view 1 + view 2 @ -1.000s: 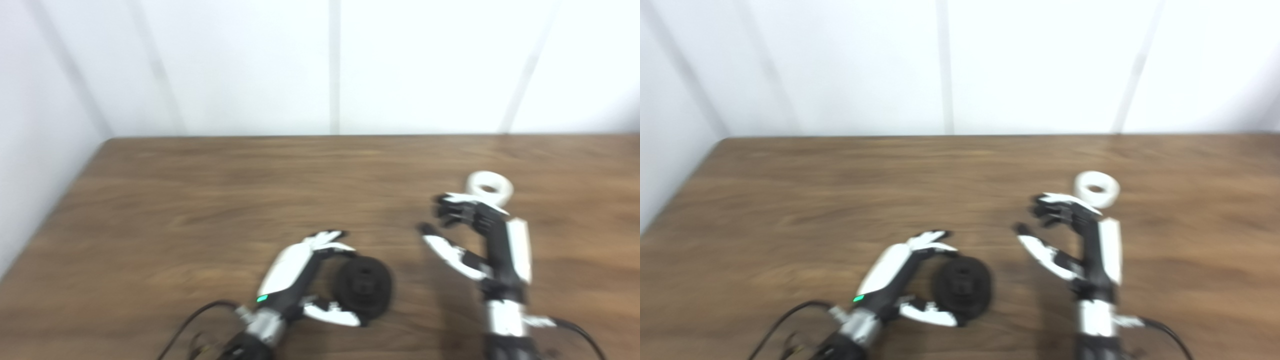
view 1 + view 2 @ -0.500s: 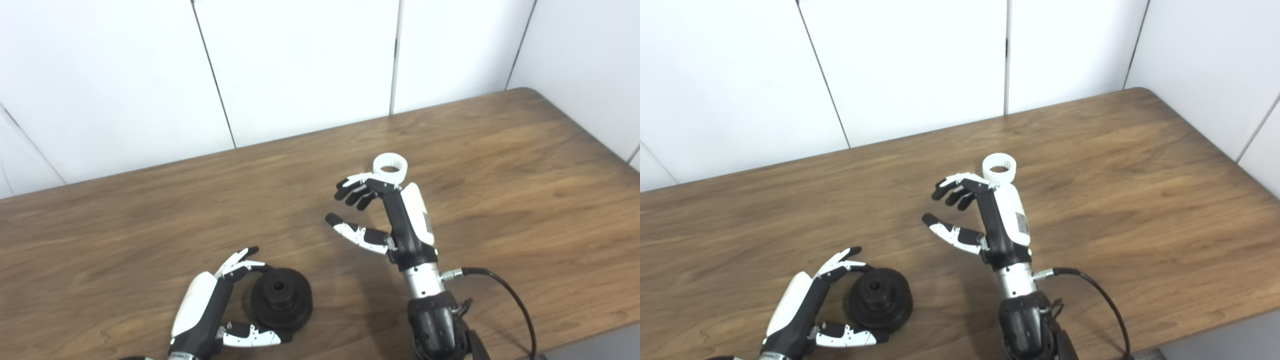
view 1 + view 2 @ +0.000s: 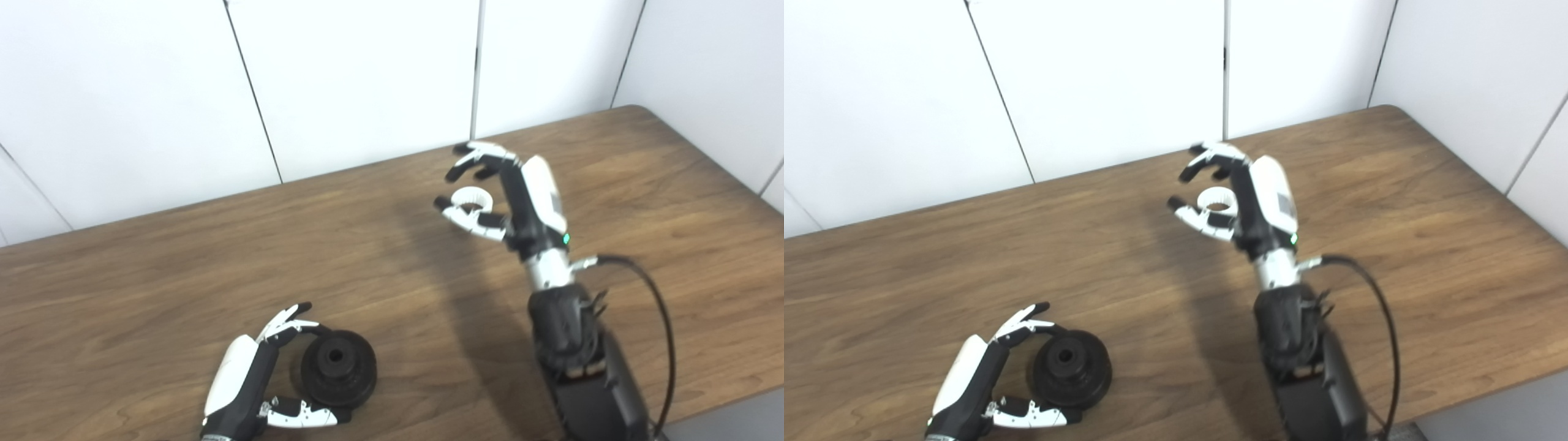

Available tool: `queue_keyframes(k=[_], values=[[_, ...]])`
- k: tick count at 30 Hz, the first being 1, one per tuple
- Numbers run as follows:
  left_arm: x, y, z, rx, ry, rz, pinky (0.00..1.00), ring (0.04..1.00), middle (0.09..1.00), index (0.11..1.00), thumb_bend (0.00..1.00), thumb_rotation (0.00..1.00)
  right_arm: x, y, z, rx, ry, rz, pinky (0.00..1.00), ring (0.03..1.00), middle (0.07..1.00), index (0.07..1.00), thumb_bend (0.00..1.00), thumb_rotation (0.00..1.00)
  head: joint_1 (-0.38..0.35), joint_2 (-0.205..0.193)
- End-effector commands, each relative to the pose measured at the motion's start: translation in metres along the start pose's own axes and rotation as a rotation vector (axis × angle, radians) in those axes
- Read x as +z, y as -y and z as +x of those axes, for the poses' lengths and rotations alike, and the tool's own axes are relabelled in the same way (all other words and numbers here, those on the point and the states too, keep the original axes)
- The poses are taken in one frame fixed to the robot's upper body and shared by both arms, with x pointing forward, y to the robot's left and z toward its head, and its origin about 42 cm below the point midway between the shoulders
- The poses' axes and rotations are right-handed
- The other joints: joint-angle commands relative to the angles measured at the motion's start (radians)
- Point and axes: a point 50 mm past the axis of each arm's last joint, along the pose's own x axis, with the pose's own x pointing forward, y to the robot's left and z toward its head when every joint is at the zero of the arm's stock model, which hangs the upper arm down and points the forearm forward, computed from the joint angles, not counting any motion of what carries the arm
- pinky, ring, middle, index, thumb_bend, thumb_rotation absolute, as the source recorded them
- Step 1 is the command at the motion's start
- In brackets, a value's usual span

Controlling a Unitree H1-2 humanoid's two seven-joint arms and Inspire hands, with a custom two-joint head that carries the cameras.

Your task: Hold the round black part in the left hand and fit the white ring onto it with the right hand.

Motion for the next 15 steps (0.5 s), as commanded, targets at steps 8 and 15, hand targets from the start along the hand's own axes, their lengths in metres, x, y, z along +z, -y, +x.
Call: queue_keyframes(k=[8, 15], values=[[-0.002, 0.001, -0.002, -0.012, -0.011, -0.006, 0.85, 0.945, 0.92, 0.601, 0.93, 0.16, -0.009, 0.015, 0.049, 0.04, 0.038, -0.182, 0.61, 0.783, 0.822, 0.544, 0.52, 0.21, 0.004, 0.004], [-0.002, 0.002, 0.0, -0.026, -0.019, 0.031, 0.87, 0.948, 0.923, 0.607, 0.92, 0.18, -0.022, 0.023, 0.077, 0.07, 0.035, -0.269, 0.61, 0.78, 0.827, 0.717, 0.59, 0.36, 0.011, 0.012]])
